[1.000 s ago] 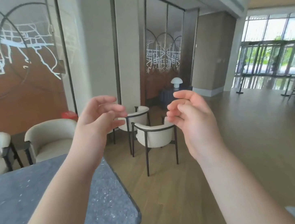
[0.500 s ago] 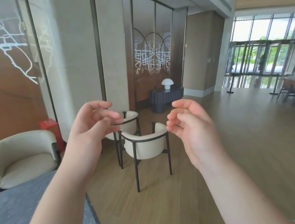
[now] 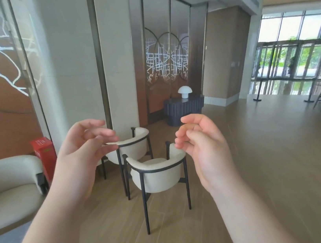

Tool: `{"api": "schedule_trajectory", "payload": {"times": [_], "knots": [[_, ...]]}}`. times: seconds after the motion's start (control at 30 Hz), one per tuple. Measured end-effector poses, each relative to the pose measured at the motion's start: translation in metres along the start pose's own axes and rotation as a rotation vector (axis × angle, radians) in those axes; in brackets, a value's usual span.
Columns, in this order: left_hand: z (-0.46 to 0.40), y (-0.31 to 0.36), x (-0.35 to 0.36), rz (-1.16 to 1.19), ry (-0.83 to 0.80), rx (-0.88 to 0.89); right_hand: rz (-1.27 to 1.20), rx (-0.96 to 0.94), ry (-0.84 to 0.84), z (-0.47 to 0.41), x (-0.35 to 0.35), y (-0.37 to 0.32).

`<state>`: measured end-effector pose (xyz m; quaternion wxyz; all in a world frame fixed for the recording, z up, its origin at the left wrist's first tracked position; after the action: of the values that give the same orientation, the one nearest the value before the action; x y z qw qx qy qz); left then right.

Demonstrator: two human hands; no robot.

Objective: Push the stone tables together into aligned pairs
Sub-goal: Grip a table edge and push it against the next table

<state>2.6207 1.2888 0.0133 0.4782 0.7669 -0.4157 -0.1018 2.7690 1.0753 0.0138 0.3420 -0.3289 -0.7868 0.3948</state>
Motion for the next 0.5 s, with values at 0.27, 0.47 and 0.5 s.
{"api": "schedule_trajectory", "payload": {"times": [0.27, 0.47, 0.5], "knots": [[-0.097, -0.082, 0.07, -0.084, 0.108, 0.057, -0.065, 0.042, -0.061, -0.153, -0.056, 0.065], [-0.166, -0.127, 0.084, -0.098, 0.169, 0.075, -0.173, 0.085, -0.132, -0.258, -0.054, 0.11], [-0.176, -0.133, 0.08, -0.106, 0.179, 0.075, -0.194, 0.098, -0.143, -0.27, -0.047, 0.12]]}}
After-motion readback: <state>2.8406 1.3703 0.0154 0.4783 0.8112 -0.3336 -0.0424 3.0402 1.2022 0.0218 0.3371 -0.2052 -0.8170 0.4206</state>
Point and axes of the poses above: each hand's wrist, its own z-axis away from the middle knuckle, its own x-axis out of the palm, y = z × x, the point moved 10 cm from there along -z, towards the middle knuckle
